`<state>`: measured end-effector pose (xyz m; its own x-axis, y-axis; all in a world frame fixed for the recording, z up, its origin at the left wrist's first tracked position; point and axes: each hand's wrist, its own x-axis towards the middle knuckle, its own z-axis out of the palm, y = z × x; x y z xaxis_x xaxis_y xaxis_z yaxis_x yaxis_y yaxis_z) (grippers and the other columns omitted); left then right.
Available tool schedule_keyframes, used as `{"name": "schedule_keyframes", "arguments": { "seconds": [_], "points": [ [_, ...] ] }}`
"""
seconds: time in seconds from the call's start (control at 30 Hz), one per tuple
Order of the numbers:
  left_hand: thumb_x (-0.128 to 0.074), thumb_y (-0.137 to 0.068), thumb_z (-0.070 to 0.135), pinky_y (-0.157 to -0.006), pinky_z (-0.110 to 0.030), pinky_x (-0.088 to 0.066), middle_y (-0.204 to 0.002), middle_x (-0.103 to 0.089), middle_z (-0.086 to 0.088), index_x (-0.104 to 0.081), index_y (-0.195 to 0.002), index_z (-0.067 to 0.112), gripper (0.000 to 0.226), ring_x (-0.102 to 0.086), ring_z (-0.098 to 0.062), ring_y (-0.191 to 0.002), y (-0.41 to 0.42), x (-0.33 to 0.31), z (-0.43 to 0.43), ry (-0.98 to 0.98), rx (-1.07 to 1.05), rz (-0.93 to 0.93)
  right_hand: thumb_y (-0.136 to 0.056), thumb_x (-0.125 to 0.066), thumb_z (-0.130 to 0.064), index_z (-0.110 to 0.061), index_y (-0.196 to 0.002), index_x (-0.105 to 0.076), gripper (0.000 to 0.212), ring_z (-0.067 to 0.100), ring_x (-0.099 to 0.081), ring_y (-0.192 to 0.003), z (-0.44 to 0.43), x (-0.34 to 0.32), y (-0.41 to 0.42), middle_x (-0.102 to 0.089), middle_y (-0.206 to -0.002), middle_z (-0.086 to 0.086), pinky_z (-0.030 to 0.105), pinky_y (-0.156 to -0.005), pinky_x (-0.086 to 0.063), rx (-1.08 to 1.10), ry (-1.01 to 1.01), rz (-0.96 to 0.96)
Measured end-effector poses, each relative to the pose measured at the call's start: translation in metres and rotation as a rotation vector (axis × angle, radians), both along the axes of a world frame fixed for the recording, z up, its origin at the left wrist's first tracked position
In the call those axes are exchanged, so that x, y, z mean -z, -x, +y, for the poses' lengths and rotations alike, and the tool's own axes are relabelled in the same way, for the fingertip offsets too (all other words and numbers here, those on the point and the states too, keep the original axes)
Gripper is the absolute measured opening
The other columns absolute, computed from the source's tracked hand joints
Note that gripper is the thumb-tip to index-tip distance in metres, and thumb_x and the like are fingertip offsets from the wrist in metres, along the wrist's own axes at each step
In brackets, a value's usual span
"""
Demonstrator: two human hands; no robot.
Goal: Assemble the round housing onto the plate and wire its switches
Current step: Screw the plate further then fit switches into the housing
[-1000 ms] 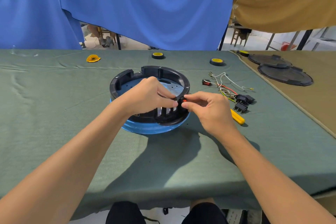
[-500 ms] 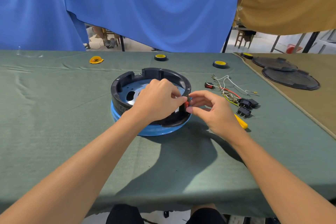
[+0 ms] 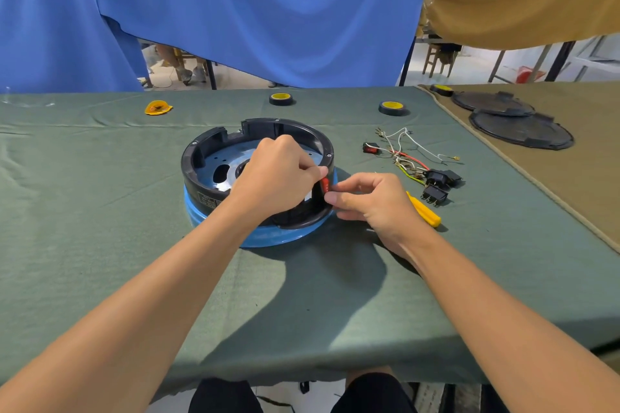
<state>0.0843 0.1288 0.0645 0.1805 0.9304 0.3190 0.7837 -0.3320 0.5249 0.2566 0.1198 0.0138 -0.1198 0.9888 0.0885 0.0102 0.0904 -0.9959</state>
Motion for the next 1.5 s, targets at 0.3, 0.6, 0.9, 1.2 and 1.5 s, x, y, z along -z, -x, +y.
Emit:
{"name": "schedule_keyframes", "arguments": {
  "seconds": [0.3,0.6,0.9,1.2,1.5],
  "points": [
    [-0.062,-0.095,0.038,-0.055,-0.042,-0.047,-0.064,-0.060,-0.021,-0.076,-0.076,0.008,0.038,-0.041,-0.018,-0.050,0.001,0.002,-0.006,-0.009,-0.011,0.021,-0.079,-0.073,0.001,-0.008,-0.076,-0.074,0.010,0.018,-0.072,-0.068,0.002,-0.003,-0.004,-0.074,-0.077,0.008,0.024,-0.061,-0.056,-0.090,0.076,0.115],
    [-0.069,-0.090,0.041,-0.095,-0.035,-0.046,-0.101,-0.071,0.003,-0.076,-0.110,0.022,0.029,-0.061,-0.015,-0.098,0.015,-0.013,0.006,0.379,0.136,-0.039,-0.085,-0.068,0.004,0.001,-0.096,-0.065,0.012,0.027,-0.072,-0.069,-0.004,0.000,0.003,-0.073,-0.080,0.015,0.032,-0.064,-0.059,-0.071,0.078,0.177],
    [-0.067,-0.093,0.025,-0.110,-0.040,-0.042,-0.102,-0.076,0.003,-0.079,-0.104,0.020,0.016,-0.065,-0.016,-0.105,0.019,-0.020,0.004,0.532,0.246,-0.191,-0.088,-0.063,0.004,-0.004,-0.093,-0.065,0.010,0.029,-0.073,-0.073,-0.002,0.004,0.006,-0.074,-0.079,0.012,0.033,-0.064,-0.060,-0.081,0.032,0.140],
    [-0.059,-0.098,0.011,-0.102,-0.025,-0.047,-0.108,-0.076,-0.002,-0.073,-0.115,0.007,0.022,-0.069,-0.013,-0.108,0.025,-0.017,0.004,0.622,0.245,-0.382,-0.090,-0.061,0.004,0.004,-0.106,-0.065,0.016,0.023,-0.074,-0.073,-0.006,0.005,0.009,-0.073,-0.085,0.014,0.030,-0.062,-0.059,-0.032,-0.032,0.038],
    [-0.059,-0.097,0.005,-0.101,-0.035,-0.049,-0.110,-0.072,-0.008,-0.070,-0.115,0.009,0.022,-0.065,-0.021,-0.110,0.027,-0.010,0.006,0.496,0.061,-0.398,-0.078,-0.079,-0.025,-0.019,-0.102,-0.072,0.025,0.008,-0.062,-0.077,-0.007,-0.009,0.017,-0.067,-0.086,-0.007,0.015,-0.068,-0.047,0.243,-0.622,-0.580]
  ]
}}
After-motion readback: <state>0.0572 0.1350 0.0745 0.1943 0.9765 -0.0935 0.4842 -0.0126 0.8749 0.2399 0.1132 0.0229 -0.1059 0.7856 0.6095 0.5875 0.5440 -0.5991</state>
